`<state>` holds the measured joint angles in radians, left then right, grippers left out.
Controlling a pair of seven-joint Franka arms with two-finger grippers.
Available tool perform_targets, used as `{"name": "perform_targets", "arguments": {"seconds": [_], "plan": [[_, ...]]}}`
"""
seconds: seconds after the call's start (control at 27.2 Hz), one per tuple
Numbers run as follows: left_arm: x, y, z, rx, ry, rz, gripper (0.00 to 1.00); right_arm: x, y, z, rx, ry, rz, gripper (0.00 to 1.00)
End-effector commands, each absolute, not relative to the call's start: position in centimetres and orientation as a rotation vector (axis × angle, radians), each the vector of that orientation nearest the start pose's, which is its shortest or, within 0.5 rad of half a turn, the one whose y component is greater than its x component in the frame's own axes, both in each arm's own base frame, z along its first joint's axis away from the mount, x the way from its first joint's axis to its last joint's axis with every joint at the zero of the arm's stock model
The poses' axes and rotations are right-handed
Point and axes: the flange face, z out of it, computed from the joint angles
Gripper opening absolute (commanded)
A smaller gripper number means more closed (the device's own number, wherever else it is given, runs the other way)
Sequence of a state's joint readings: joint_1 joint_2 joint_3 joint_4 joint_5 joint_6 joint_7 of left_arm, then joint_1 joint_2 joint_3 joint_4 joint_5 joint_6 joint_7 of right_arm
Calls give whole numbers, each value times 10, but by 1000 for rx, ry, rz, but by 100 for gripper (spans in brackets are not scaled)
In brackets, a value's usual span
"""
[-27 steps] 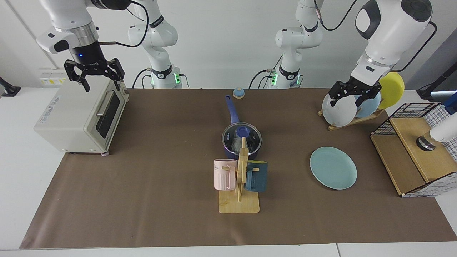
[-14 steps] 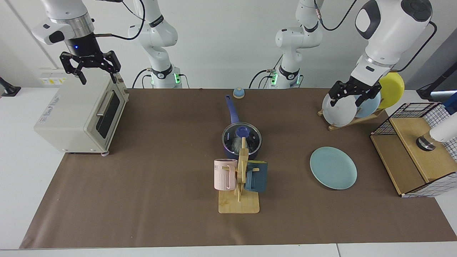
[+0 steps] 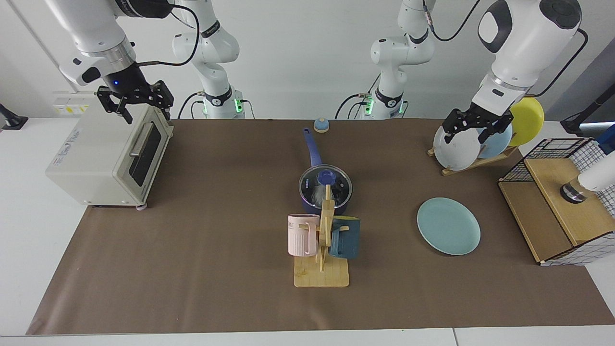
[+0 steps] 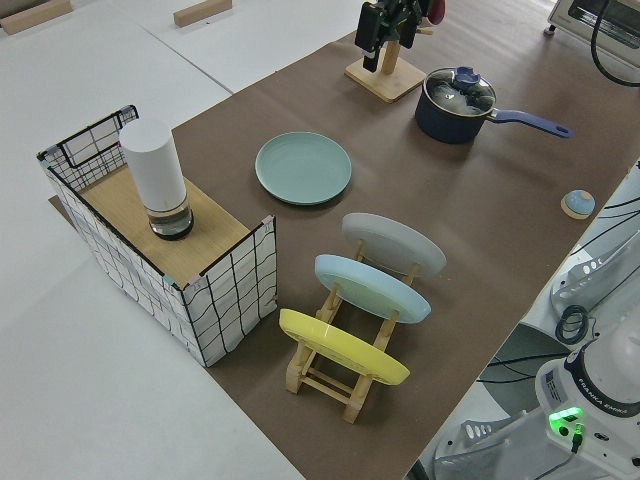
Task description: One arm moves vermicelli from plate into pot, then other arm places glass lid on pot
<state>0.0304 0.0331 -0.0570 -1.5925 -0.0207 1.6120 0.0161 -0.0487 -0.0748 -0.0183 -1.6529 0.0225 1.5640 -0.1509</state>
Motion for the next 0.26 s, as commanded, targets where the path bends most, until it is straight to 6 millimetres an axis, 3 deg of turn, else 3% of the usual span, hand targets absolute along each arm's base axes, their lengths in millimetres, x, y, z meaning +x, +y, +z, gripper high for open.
{"name": "perform_targets", "arguments": {"seconds": [0.0, 0.22], "plan": [[561, -14, 603, -3149, 82, 12, 100, 535, -26, 627, -3110, -71, -8, 100], [561, -14, 603, -3149, 82, 12, 100, 537, -27, 626, -3110, 65, -16, 100]]}}
